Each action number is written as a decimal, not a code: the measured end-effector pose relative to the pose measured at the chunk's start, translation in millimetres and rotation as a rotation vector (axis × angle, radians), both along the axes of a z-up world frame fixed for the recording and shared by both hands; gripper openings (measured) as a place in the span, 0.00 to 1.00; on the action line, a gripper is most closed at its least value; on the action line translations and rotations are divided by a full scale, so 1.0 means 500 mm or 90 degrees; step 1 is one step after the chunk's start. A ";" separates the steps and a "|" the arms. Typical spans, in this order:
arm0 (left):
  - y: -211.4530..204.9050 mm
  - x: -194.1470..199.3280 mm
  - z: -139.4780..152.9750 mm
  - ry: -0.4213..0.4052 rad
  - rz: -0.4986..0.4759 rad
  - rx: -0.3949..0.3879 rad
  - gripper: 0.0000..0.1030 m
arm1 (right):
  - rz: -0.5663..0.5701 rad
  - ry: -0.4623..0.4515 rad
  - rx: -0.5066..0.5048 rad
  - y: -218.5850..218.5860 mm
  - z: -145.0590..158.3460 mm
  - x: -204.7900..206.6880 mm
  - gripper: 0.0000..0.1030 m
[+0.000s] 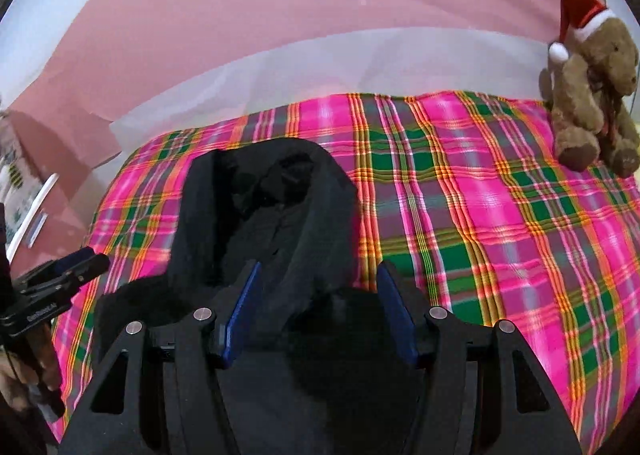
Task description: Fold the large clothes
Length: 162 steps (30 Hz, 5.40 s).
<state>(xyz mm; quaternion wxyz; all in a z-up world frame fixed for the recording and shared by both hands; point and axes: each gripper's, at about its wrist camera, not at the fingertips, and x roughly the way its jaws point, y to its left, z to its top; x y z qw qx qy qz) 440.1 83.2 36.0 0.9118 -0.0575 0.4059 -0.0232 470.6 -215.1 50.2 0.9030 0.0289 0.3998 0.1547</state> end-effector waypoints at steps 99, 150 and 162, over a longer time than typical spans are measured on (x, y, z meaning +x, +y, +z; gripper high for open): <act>0.007 -0.343 -0.047 -0.080 -0.004 -0.160 0.46 | 0.061 -0.039 0.091 -0.062 -0.108 -0.353 0.14; -0.073 -0.292 -0.093 -0.081 -0.095 -0.061 0.33 | 0.103 -0.107 0.014 0.028 -0.107 -0.284 0.20; -0.090 -0.370 -0.099 -0.059 -0.116 -0.062 0.33 | 0.119 -0.047 0.009 0.044 -0.157 -0.331 0.21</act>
